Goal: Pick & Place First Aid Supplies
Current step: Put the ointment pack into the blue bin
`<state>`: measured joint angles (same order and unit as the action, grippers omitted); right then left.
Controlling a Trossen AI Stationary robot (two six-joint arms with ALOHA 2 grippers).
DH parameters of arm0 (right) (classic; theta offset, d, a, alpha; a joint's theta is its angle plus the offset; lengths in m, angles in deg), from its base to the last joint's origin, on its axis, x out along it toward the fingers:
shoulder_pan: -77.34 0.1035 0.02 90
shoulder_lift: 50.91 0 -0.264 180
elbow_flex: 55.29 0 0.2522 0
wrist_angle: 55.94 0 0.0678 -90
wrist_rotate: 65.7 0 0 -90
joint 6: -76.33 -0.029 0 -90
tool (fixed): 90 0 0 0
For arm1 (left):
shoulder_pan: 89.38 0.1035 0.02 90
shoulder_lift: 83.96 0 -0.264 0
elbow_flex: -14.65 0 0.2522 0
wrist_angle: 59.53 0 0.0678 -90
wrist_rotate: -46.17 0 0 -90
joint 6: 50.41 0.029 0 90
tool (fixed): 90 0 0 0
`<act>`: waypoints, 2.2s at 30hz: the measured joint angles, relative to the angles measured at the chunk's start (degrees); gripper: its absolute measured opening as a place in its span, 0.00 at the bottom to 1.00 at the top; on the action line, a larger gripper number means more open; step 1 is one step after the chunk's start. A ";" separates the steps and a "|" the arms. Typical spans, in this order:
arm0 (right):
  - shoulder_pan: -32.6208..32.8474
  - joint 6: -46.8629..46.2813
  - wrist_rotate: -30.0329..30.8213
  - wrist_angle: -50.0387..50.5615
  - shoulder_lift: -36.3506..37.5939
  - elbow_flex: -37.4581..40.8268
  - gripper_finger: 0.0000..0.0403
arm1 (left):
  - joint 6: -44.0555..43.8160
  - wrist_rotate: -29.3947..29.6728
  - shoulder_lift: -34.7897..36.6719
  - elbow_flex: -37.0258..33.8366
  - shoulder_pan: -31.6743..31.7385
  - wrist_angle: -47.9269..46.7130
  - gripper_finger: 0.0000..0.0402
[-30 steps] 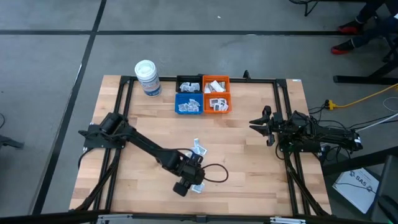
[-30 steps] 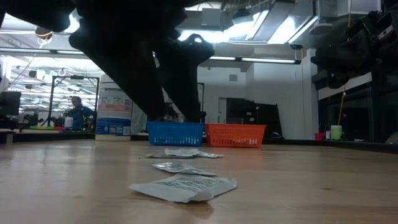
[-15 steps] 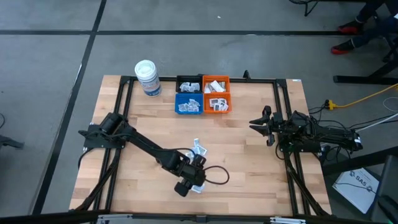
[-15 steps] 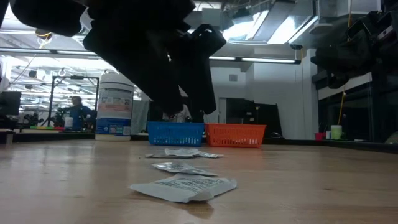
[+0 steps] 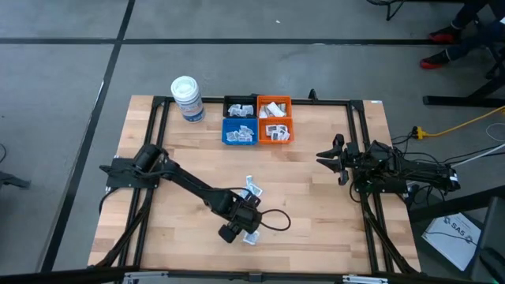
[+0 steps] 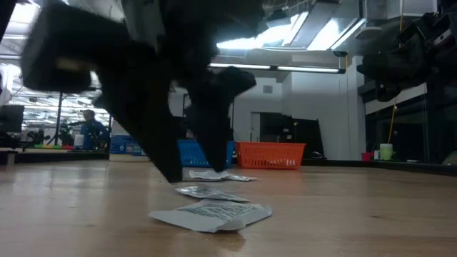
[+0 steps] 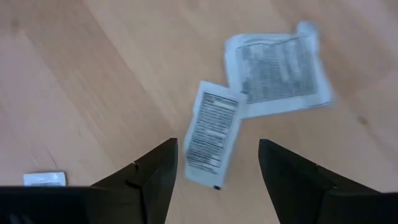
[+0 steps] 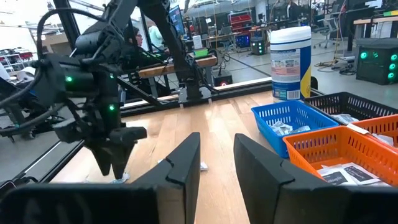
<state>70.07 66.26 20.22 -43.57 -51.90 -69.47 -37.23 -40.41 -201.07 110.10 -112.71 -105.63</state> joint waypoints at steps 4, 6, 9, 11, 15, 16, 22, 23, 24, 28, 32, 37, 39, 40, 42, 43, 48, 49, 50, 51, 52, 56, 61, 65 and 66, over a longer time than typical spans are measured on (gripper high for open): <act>0.00 0.01 0.00 0.00 -0.01 0.00 0.25 | 0.05 0.90 -1.84 -0.01 0.58 0.97 0.54; -0.01 0.02 -0.02 -0.01 -0.01 0.01 0.25 | 0.10 0.46 -2.36 0.11 0.63 0.96 0.54; -0.01 0.02 -0.02 0.00 0.00 0.02 0.25 | 0.26 -0.47 -3.52 0.28 0.73 0.96 0.54; -0.01 0.01 0.00 0.00 -0.02 0.02 0.25 | 0.20 -0.89 -4.25 0.31 0.85 0.72 0.53; -0.01 0.01 -0.01 0.00 -0.01 0.01 0.25 | -0.72 -3.17 -4.48 0.28 1.12 0.19 0.44; 0.00 0.00 -0.02 0.00 0.00 0.00 0.25 | -1.10 -3.31 -4.51 0.28 1.06 0.02 0.40; -0.01 0.02 -0.01 0.00 -0.02 0.02 0.25 | -2.97 -6.72 -4.57 0.24 1.05 -0.68 0.13; 0.00 0.02 -0.01 0.00 0.00 0.00 0.25 | -2.97 -7.23 -4.58 0.23 1.05 -0.71 0.09; 0.00 0.00 0.00 0.00 -0.02 0.02 0.25 | -3.04 -7.60 -4.59 0.22 1.04 -0.79 0.05; -0.01 0.02 0.00 0.00 -0.01 0.02 0.25 | -6.24 -8.46 -4.59 0.18 1.05 -0.83 0.01; 0.00 0.02 -0.02 0.00 -0.02 0.02 0.25 | -12.48 -15.16 -3.85 -0.09 2.47 0.67 0.01; 0.00 0.02 0.00 0.00 -0.01 0.02 0.25 | -15.63 -30.56 -1.80 -0.53 4.00 3.14 0.00; 0.00 0.02 0.00 0.00 -0.02 0.01 0.25 | -16.39 -35.77 -0.06 -0.19 5.38 5.30 0.00; 0.00 0.00 -0.02 0.00 -0.02 0.02 0.25 | -17.07 -37.39 0.46 -0.11 6.13 5.93 0.00; 0.00 0.02 0.00 0.00 -0.02 0.01 0.25 | -18.46 -38.68 0.96 -0.22 7.27 6.47 0.00; 0.00 0.01 -0.02 0.00 -0.01 0.02 0.25 | -19.00 -38.87 1.26 -0.32 7.51 6.61 0.00; 0.00 0.00 0.00 0.00 -0.02 0.01 0.25 | -20.15 -39.36 3.88 -0.15 9.15 9.12 0.00; -0.02 0.02 -0.02 0.00 0.00 0.01 0.25 | -20.18 -39.29 4.05 -0.15 9.53 9.40 0.00; -0.01 0.01 0.00 0.00 0.00 0.02 0.25 | -20.43 -39.26 4.22 -0.15 9.91 9.53 0.00; -0.01 0.01 -0.01 -0.01 -0.01 0.00 0.25 | -20.80 -39.27 4.48 -0.15 10.21 9.55 0.00; -0.01 0.00 0.00 0.00 -0.02 0.00 0.25 | -21.37 -39.36 4.80 -0.15 10.52 9.79 0.00; -0.01 0.01 -0.02 0.00 -0.02 0.02 0.25 | -21.66 -38.71 5.98 -0.15 11.49 10.10 0.00; -0.01 0.02 0.00 0.00 -0.02 0.00 0.25 | -22.05 -34.06 7.47 -0.11 12.90 10.18 0.00; -0.01 0.02 -0.01 0.00 -0.02 0.01 0.25 | -22.00 -31.85 8.29 -0.08 15.23 10.09 0.00; -0.01 0.02 0.00 -0.01 -0.02 0.02 0.25 | -21.76 -31.82 8.52 -0.09 16.09 10.34 0.00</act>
<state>70.06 66.29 20.22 -43.57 -51.92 -69.46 -58.98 -72.23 -192.56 110.01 -96.63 -95.29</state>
